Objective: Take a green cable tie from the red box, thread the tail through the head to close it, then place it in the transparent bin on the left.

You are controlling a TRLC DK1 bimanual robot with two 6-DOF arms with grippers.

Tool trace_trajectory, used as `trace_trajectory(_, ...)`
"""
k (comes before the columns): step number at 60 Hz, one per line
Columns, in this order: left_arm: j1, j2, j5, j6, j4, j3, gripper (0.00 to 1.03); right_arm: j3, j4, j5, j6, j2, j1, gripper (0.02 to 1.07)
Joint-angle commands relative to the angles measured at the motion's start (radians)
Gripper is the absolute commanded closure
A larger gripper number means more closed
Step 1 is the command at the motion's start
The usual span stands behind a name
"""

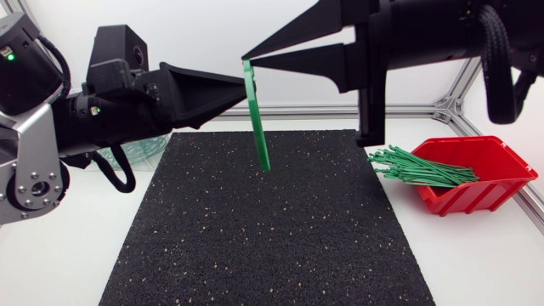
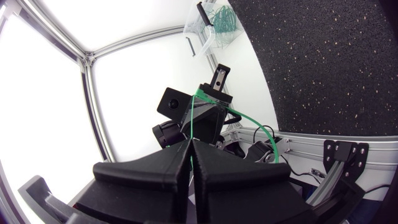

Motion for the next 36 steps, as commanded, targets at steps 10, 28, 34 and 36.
trace_trajectory(10, -0.007, -0.002, 0.008, -0.025, 0.022, -0.019, 1.00, -0.025, 0.008, 0.003, 0.026, 0.018, 0.016, 1.02)
trace_trajectory(28, -0.004, -0.005, 0.006, -0.022, 0.022, -0.018, 1.00, -0.030, 0.003, 0.000, 0.024, 0.015, 0.017, 1.01)
trace_trajectory(34, -0.003, -0.005, 0.005, -0.022, 0.022, -0.019, 1.00, -0.033, 0.001, -0.001, 0.023, 0.007, 0.014, 1.01)
trace_trajectory(36, -0.003, -0.005, 0.005, -0.022, 0.022, -0.018, 1.00, -0.033, 0.001, 0.000, 0.023, 0.002, 0.013, 1.02)
